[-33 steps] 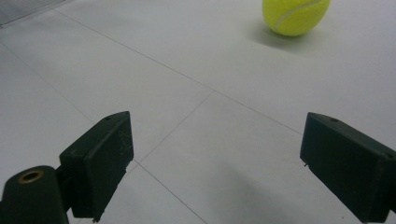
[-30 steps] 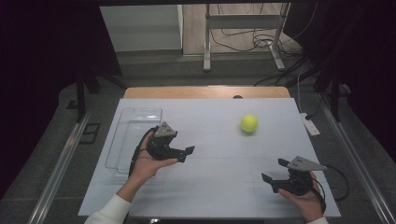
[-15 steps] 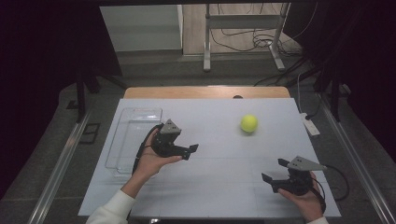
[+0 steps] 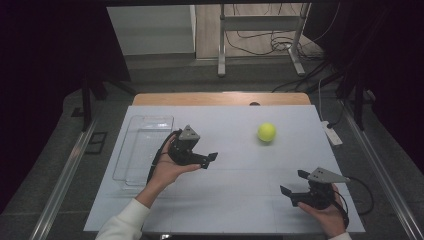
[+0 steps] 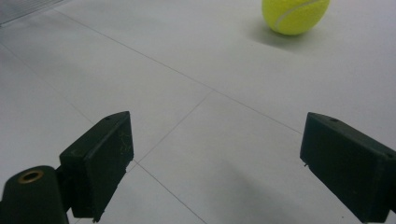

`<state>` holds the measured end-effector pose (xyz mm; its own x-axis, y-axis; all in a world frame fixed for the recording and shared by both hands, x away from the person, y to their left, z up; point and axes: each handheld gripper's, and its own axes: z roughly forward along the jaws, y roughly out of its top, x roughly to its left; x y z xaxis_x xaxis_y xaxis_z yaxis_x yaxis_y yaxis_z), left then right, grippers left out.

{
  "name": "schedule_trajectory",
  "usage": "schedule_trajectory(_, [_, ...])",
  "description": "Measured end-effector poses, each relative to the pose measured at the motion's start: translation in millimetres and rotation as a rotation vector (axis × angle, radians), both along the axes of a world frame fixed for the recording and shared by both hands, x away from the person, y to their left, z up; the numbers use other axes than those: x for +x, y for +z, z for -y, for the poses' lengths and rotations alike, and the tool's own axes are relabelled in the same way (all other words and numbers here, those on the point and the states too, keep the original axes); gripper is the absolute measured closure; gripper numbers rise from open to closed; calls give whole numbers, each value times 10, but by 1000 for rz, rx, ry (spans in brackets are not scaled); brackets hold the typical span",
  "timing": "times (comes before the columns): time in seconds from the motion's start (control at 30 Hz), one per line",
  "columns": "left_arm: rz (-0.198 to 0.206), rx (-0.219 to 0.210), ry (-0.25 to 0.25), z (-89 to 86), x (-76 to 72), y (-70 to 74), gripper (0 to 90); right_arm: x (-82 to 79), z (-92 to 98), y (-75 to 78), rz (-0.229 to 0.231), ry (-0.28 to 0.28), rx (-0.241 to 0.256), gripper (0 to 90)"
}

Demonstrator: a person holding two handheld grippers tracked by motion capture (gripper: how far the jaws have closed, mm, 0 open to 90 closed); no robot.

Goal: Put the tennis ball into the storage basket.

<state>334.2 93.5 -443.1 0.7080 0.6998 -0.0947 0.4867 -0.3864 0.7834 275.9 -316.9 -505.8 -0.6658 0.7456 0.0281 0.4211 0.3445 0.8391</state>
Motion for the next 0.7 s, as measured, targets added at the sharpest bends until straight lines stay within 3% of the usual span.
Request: schedule_trajectory(0.7, [-8,14,-8,107,132,4,123,1,-1,-5,-3,-1,-2,99])
